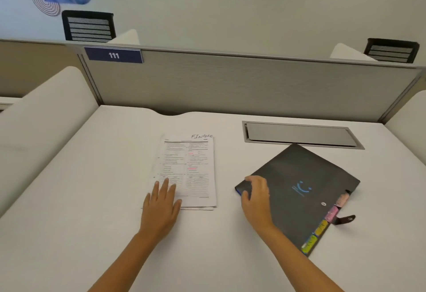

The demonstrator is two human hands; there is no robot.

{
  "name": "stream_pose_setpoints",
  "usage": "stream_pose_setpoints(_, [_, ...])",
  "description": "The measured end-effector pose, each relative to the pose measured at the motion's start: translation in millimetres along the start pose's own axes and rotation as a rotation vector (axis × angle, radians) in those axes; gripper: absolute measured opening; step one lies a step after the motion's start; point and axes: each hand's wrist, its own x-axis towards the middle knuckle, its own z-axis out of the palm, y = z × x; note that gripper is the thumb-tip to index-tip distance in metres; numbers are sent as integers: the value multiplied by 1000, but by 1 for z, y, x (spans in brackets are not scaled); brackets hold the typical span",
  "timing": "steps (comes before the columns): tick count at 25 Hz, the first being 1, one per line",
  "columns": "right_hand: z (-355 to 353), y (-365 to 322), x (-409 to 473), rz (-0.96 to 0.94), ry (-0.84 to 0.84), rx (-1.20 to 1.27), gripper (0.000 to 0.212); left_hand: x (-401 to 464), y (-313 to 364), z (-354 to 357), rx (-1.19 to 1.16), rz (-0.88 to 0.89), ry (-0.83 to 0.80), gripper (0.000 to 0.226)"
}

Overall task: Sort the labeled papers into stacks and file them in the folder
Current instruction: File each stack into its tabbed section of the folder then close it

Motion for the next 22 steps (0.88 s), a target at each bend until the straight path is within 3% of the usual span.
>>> stream_pose_setpoints(4, [62,-30,7,201,-207,126,43,-2,-27,13,57,10,-34,74])
stream_pose_setpoints(10, [96,-70,28,469,-173,283,41,-3,-35,20,54,14,6,58])
stream_pose_setpoints(13, [97,-70,41,625,-239,299,39,-3,-38,24,41,44,19,56])
stream_pose_setpoints(15, [100,-68,41,627,-340,327,29,-3,-39,25,11,53,20,56])
stream_pose_setpoints(18, [100,-70,33,560,-394,318,29,-4,-42,21,-63,50,14,64])
stream_pose_setpoints(22, [79,-72,20,488,-400,420,29,8,-44,-18,-470,-179,86,70])
